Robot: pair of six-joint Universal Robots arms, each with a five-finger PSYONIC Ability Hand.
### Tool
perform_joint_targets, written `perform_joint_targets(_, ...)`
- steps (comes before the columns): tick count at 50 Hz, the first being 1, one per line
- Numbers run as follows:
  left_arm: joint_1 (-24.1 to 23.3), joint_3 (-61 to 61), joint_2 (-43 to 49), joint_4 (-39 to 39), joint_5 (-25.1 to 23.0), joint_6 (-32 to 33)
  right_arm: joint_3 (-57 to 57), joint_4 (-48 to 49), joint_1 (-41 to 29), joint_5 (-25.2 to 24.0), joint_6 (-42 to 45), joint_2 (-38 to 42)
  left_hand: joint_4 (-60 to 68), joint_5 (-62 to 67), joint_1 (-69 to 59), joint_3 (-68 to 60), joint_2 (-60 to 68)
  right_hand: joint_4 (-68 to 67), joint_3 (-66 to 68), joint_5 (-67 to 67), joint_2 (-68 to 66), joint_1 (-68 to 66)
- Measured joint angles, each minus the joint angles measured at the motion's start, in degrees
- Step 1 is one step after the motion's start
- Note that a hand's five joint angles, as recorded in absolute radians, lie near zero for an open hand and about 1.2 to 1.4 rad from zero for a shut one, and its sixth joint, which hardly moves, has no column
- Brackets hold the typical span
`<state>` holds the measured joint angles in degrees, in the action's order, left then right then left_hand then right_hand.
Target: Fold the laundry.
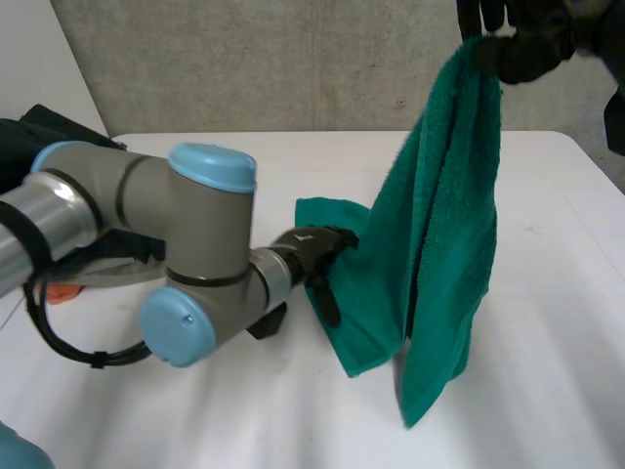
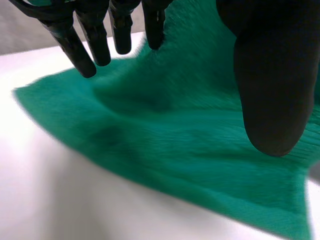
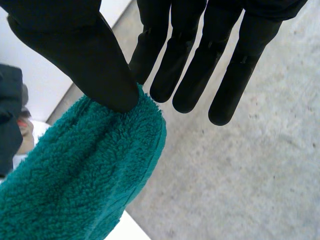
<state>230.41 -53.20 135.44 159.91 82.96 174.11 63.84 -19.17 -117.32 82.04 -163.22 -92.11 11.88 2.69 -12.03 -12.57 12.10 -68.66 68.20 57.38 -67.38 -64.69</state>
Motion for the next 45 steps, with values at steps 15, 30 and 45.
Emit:
perform_joint_targets(15,-7.8,8.9,5.7,1.5,0.2,-10.0,-5.7,-2.5,-6.5,5.1,3.4,0.6,0.3,0.2,-0.3,-0.2,0.7,0.0,0.0,0.0,0.0,0.0)
perform_joint_targets(30,-7.9,8.7,2.8,-1.1,1.1,-22.1,-0.7,-1.2,-2.2,5.3,3.7,0.8,56.3,52.5,-53.9,-54.8,56.0,0.0,0.0,0.0,0.0,0.0)
perform_joint_targets(45,11.1,6.2,-9.9,-9.9,3.0,11.6,17.6,2.2,10.6,-7.1,8.0,5.3,56.5,52.5,-53.9,-55.1,56.2,0.0,0.0,0.2,0.0,0.0)
